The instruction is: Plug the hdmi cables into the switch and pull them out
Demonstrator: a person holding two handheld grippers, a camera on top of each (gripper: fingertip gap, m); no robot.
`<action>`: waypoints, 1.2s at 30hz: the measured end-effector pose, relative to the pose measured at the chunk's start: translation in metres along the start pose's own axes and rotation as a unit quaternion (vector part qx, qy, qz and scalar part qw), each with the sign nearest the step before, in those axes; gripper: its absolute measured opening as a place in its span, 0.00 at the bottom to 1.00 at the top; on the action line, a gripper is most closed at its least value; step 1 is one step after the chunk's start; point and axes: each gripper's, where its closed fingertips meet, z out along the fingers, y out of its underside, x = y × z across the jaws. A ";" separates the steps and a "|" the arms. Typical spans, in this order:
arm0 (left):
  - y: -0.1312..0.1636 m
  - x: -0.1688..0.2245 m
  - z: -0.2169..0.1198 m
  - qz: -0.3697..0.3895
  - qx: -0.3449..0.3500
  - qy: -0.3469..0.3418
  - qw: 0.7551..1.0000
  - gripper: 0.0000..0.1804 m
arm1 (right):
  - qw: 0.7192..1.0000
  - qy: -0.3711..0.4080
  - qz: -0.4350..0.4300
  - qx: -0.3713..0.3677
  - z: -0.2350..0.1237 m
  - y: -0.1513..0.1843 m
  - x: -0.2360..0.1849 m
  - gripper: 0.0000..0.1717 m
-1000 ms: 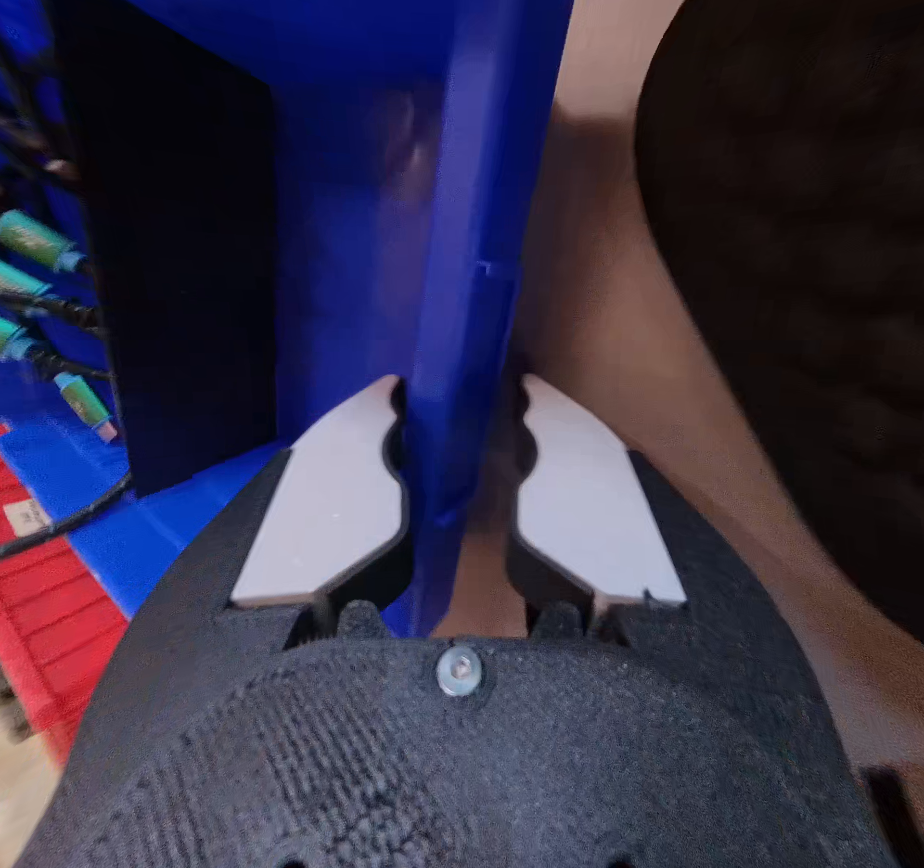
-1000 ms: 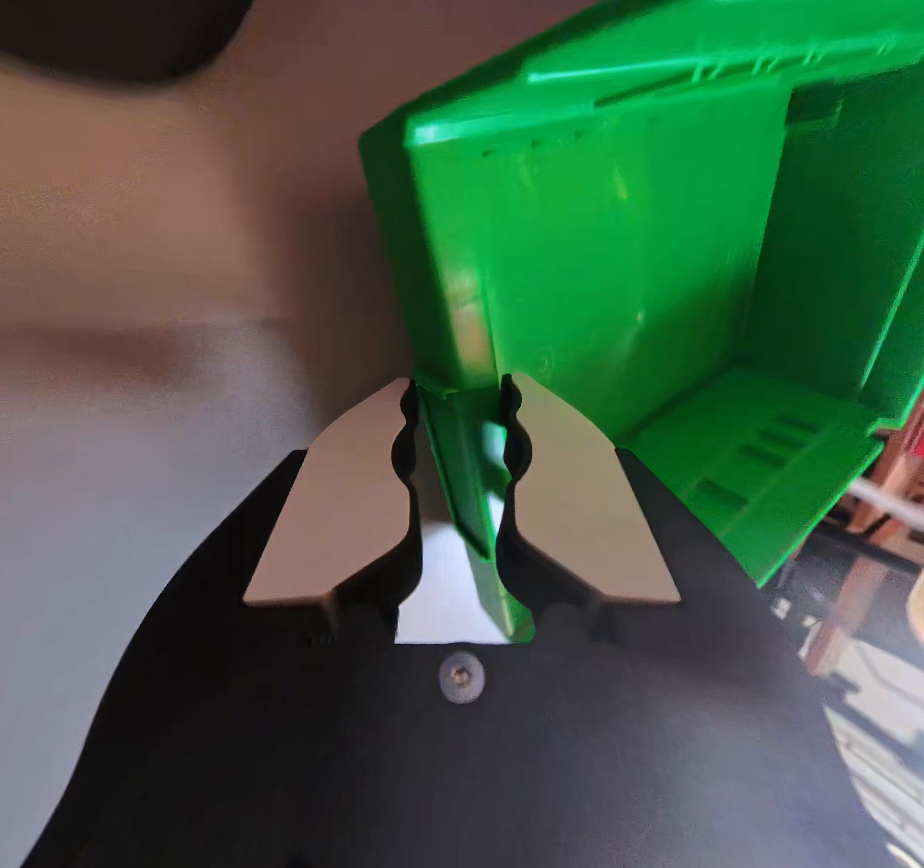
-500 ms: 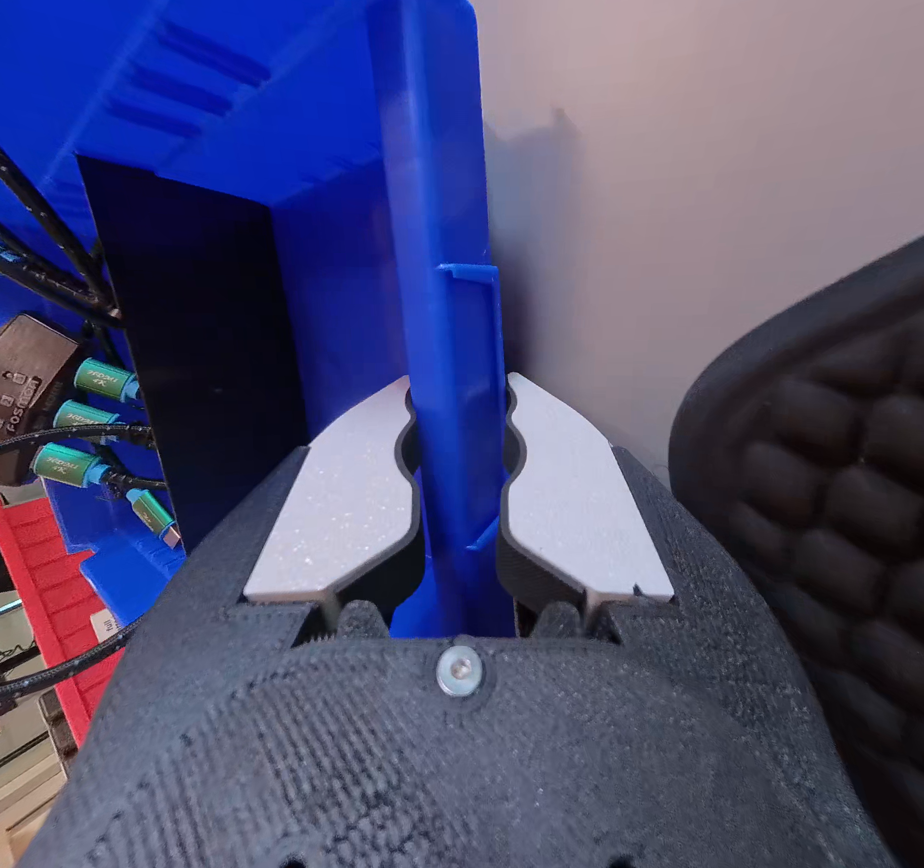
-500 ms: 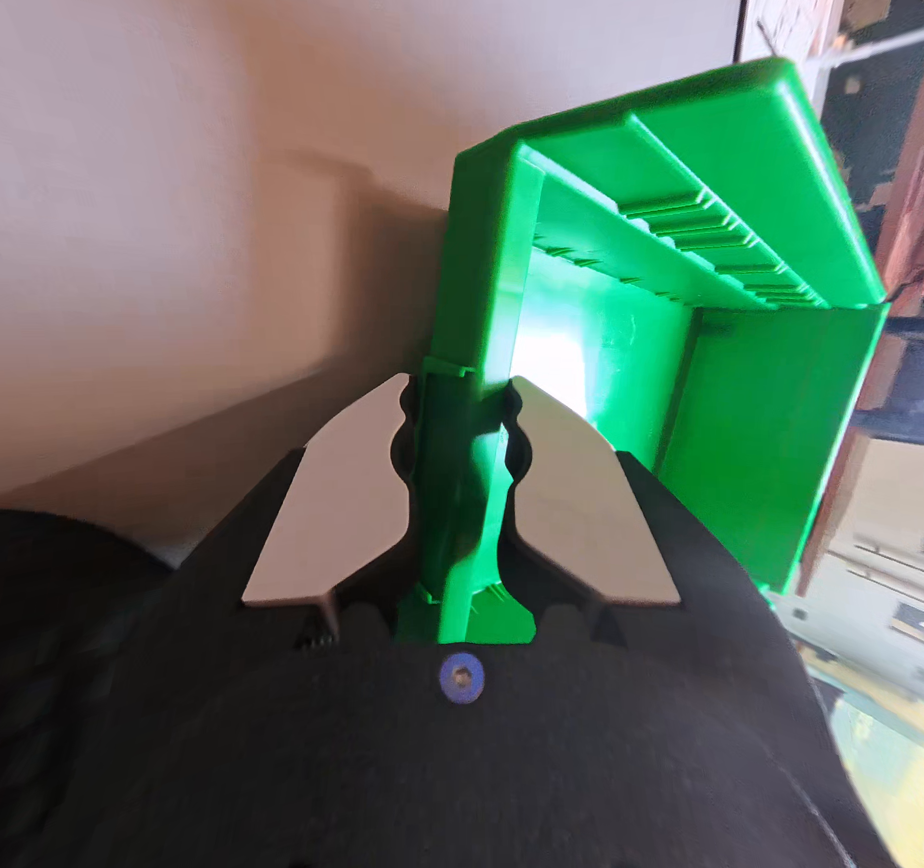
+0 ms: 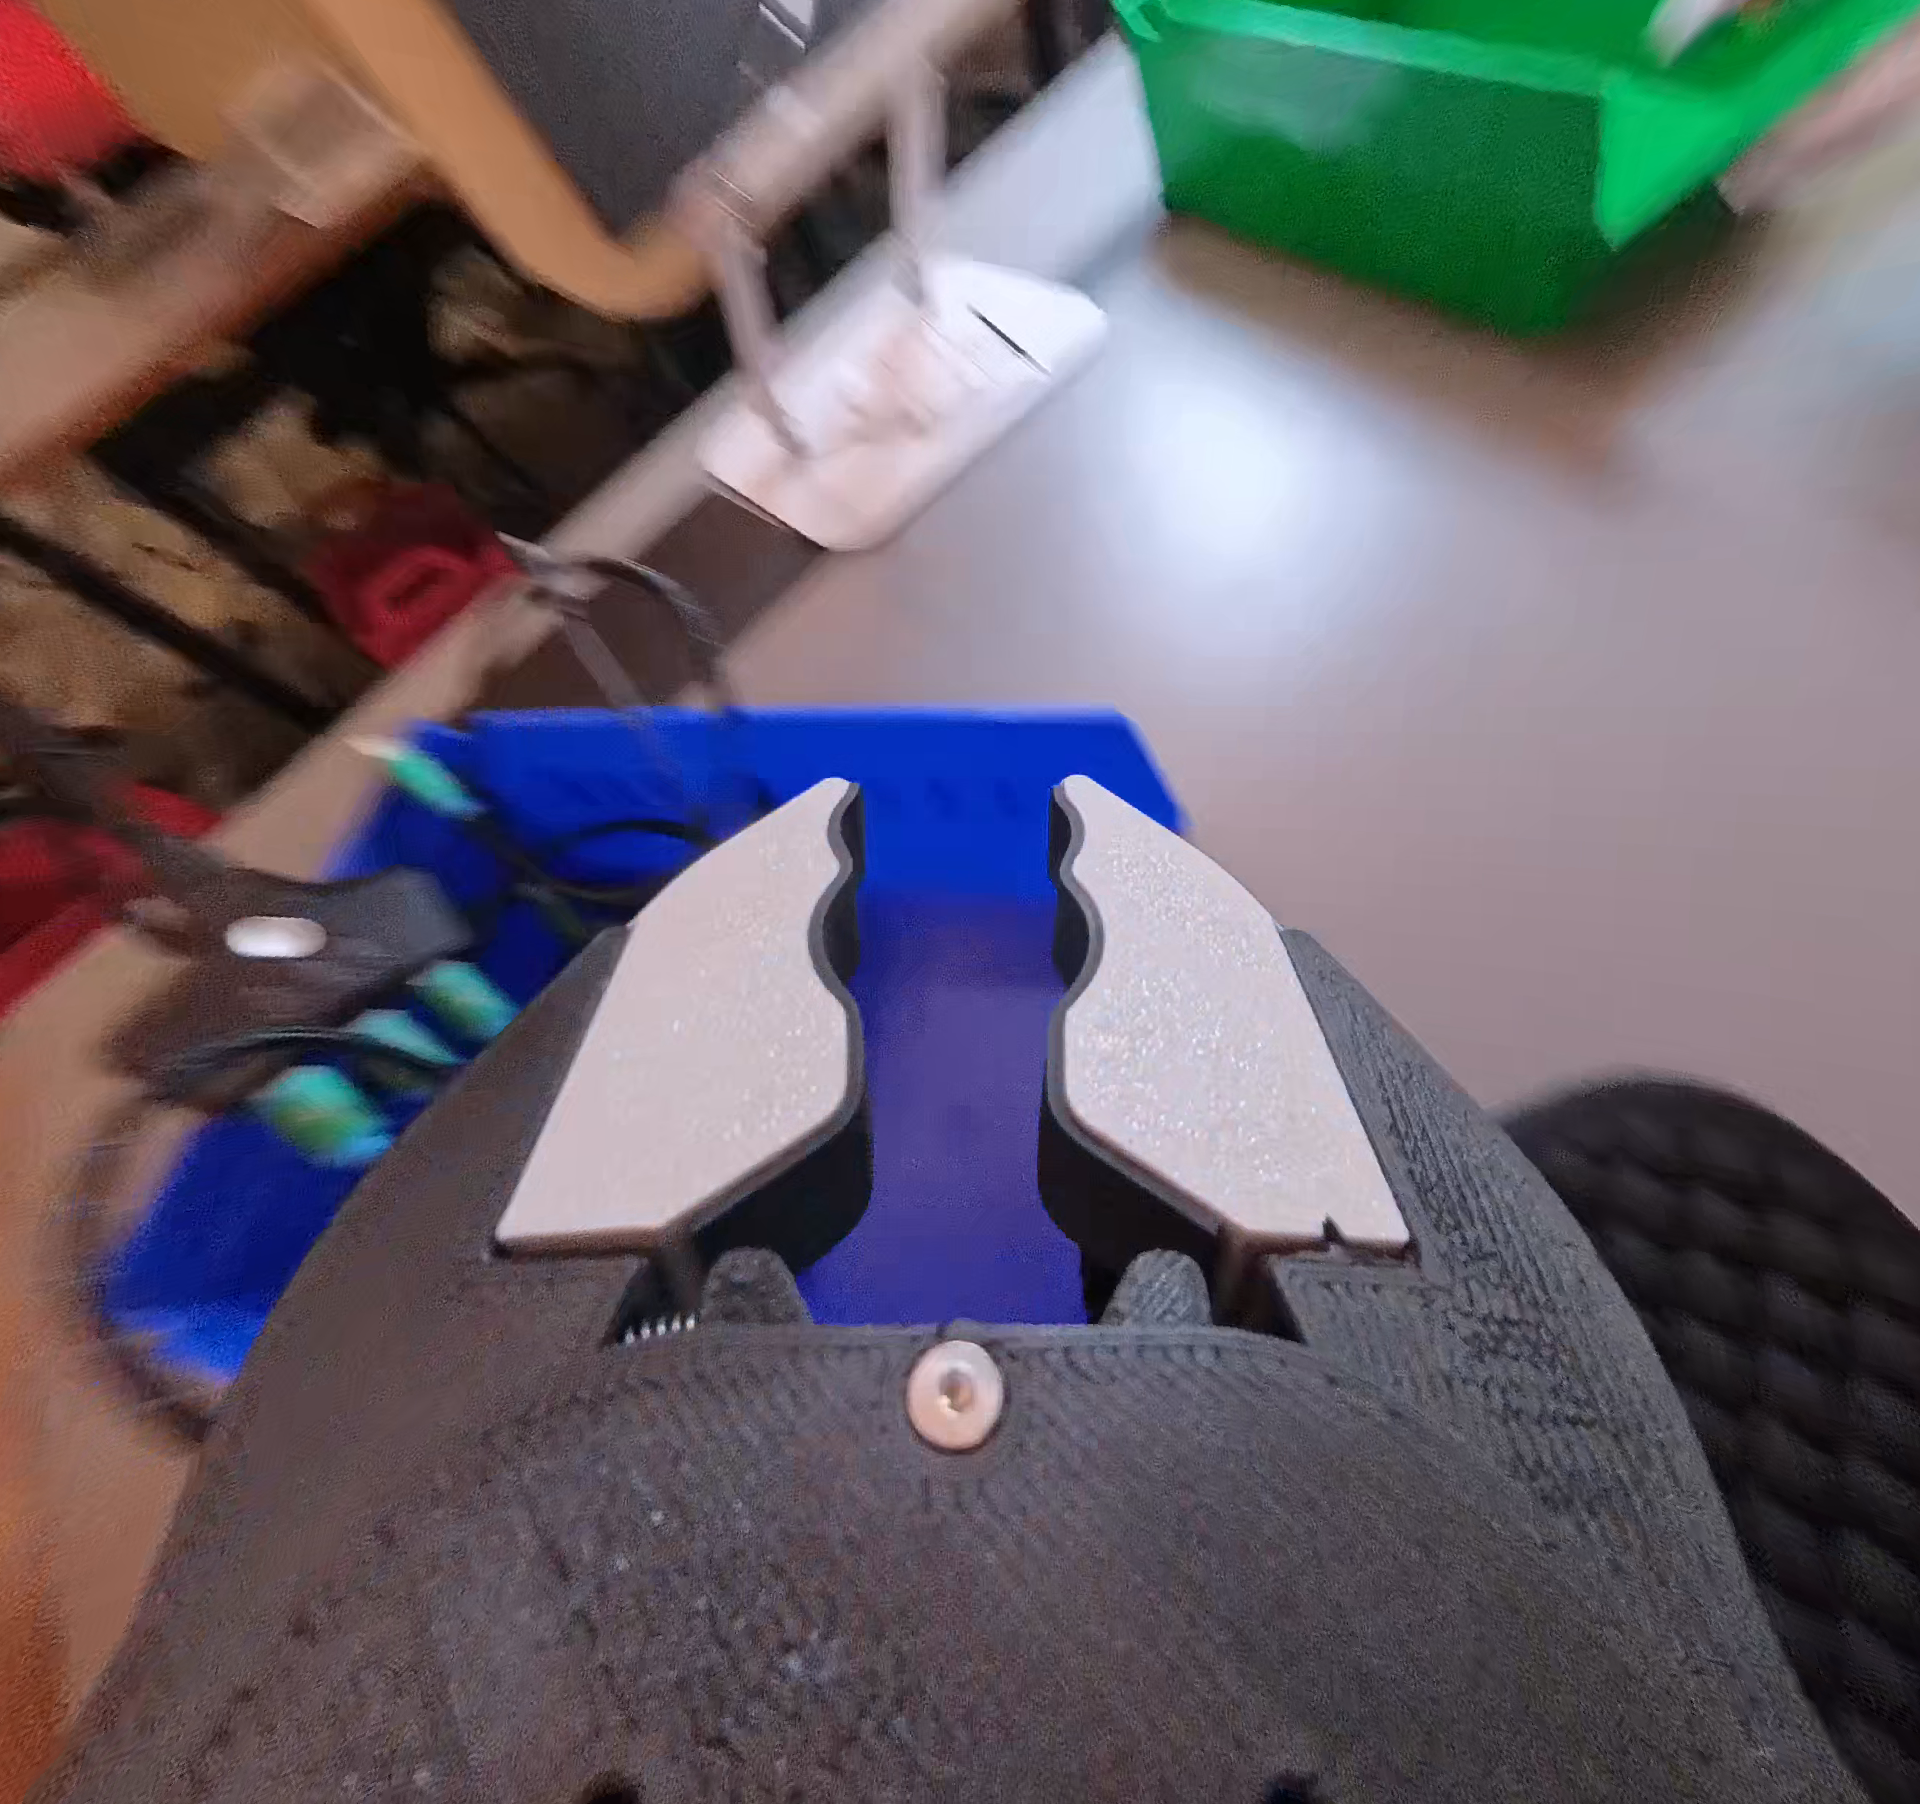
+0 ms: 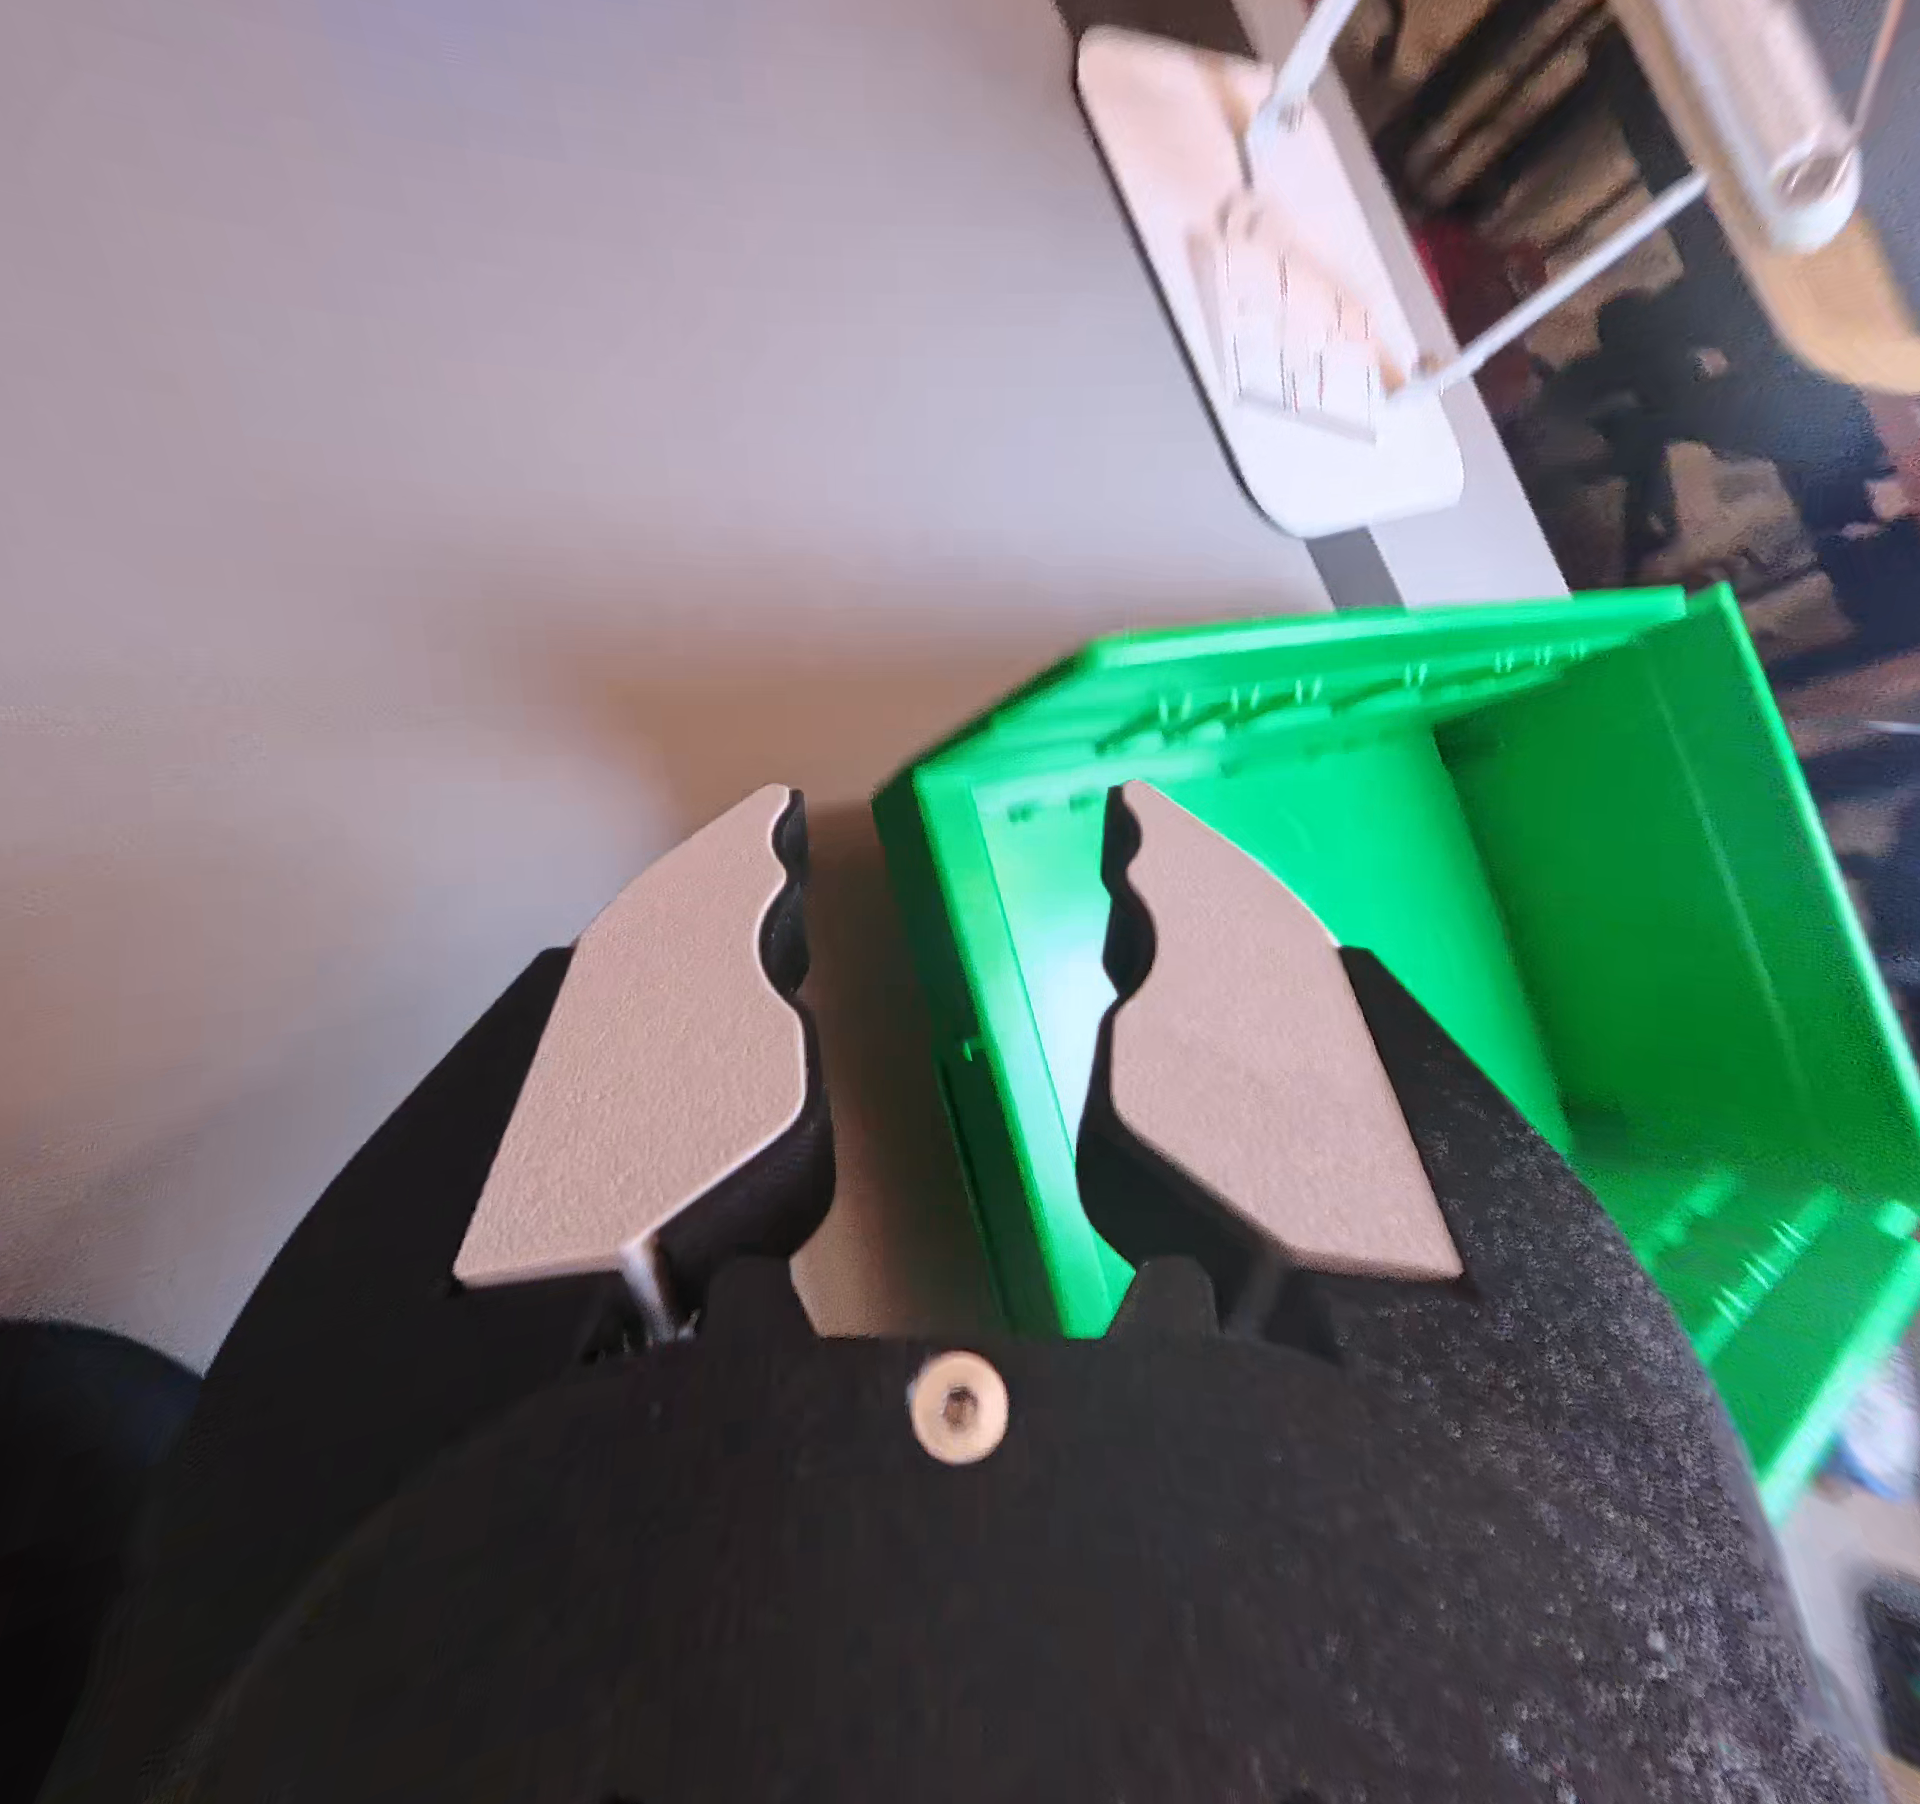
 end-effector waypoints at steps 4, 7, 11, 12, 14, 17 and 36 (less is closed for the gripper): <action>-0.031 -0.156 -0.016 -0.004 -0.023 -0.184 0.983 0.19 | 0.996 -0.025 0.045 0.074 -0.008 -0.040 -0.004 0.33; -0.002 -0.228 0.010 -0.046 -0.121 -0.166 0.978 0.19 | 0.995 -0.025 0.044 0.088 -0.018 -0.050 -0.018 0.33; 0.077 -0.241 0.045 -0.162 -0.255 -0.056 0.952 0.24 | 0.993 -0.028 0.059 0.100 -0.040 -0.044 -0.043 0.32; 0.096 -0.237 0.049 -0.183 -0.285 -0.036 0.940 0.25 | 0.992 -0.030 0.069 0.102 -0.046 -0.039 -0.048 0.31; 0.126 -0.223 0.055 -0.222 -0.329 0.010 0.918 0.28 | 0.990 -0.031 0.088 0.104 -0.057 -0.028 -0.058 0.30; 0.127 -0.220 0.065 -0.256 -0.300 0.028 0.919 0.26 | 0.990 -0.024 0.100 0.092 -0.066 -0.011 -0.067 0.29; -0.093 -0.174 -0.043 -0.138 -0.009 0.048 0.989 0.12 | 0.987 0.003 -0.012 0.163 -0.062 -0.107 -0.077 0.26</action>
